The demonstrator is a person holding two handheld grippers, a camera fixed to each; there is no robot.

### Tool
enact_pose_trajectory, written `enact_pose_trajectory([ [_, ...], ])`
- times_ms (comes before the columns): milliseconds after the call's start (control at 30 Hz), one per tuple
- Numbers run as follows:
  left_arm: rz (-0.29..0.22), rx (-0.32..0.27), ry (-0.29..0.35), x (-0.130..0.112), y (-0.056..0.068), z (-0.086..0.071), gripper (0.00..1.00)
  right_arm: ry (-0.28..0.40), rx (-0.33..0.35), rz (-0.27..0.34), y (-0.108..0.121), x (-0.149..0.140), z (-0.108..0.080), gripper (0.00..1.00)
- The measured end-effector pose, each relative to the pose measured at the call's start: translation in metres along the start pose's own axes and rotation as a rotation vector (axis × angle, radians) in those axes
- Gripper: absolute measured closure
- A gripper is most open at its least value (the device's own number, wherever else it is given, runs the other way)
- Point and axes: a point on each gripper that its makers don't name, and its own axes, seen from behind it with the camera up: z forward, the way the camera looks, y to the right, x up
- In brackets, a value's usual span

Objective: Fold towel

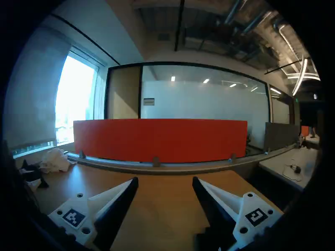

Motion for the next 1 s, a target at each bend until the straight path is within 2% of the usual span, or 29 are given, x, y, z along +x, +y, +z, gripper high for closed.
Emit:
enact_pose_trajectory([
  [367, -0.03, 0.008, 0.031, -0.022, -0.013, 0.0, 0.07, 0.018, -0.004, -0.018, -0.01, -0.012, -0.004, 0.0],
  [600, -0.05, 0.016, 0.043, -0.025, -0.015, 0.001, 0.07, 0.026, -0.009, -0.017, -0.011, -0.015, -0.007, 0.0],
  [1000, -0.035, 0.022, 0.044, -0.028, -0.015, 0.005, 0.07, 0.036, -0.02, -0.012, -0.003, -0.014, -0.01, 0.0],
])
